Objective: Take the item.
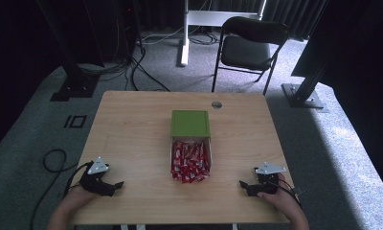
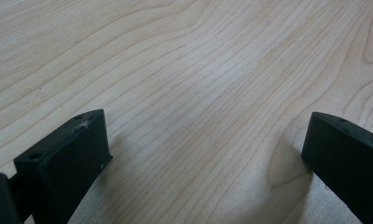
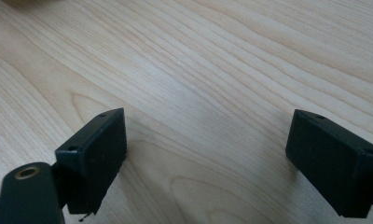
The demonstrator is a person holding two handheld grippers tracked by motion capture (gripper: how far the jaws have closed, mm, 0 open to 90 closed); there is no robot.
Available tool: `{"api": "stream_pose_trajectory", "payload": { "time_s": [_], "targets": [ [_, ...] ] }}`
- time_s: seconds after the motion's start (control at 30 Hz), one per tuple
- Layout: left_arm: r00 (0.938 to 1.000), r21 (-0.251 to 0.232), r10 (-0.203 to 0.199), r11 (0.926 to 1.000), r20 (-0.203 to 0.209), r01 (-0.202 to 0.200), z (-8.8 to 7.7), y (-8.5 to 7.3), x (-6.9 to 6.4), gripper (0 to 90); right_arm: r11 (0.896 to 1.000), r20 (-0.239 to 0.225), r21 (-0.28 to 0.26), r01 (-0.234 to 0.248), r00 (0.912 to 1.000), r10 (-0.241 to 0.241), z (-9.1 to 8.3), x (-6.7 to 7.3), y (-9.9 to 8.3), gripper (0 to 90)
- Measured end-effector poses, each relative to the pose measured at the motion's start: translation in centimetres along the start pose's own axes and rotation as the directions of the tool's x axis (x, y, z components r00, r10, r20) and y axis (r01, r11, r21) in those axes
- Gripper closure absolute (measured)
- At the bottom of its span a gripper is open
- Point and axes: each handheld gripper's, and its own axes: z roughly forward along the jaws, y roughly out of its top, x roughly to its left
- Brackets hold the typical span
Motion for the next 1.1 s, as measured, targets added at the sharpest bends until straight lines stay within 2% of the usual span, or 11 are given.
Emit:
{"api": "stream_pose_trajectory", "payload": {
  "time_s": [0.57,0.87,1.03,1.1],
  "targets": [
    [1.0000,0.001,0.001,1.0000,0.000,-0.001,0.0,0.0,0.0,1.5,1.000,0.001,-0.001,0.000,1.0000,0.000,0.0,0.0,0.0,12.4],
    [1.0000,0.000,0.000,1.0000,0.000,0.000,0.0,0.0,0.0,1.5,1.000,0.018,0.005,-0.031,0.9994,0.031,0.0,0.2,0.6,14.3],
    [1.0000,0.000,0.002,1.0000,-0.001,-0.002,0.0,0.0,0.0,1.5,0.998,0.021,-0.042,-0.047,0.9986,0.048,-0.7,0.2,1.8,14.3],
    [1.0000,0.000,0.002,1.0000,0.000,-0.002,0.0,0.0,0.0,1.5,0.996,0.025,-0.068,-0.058,0.9979,0.060,-1.2,0.4,2.8,14.2]
  ]
}}
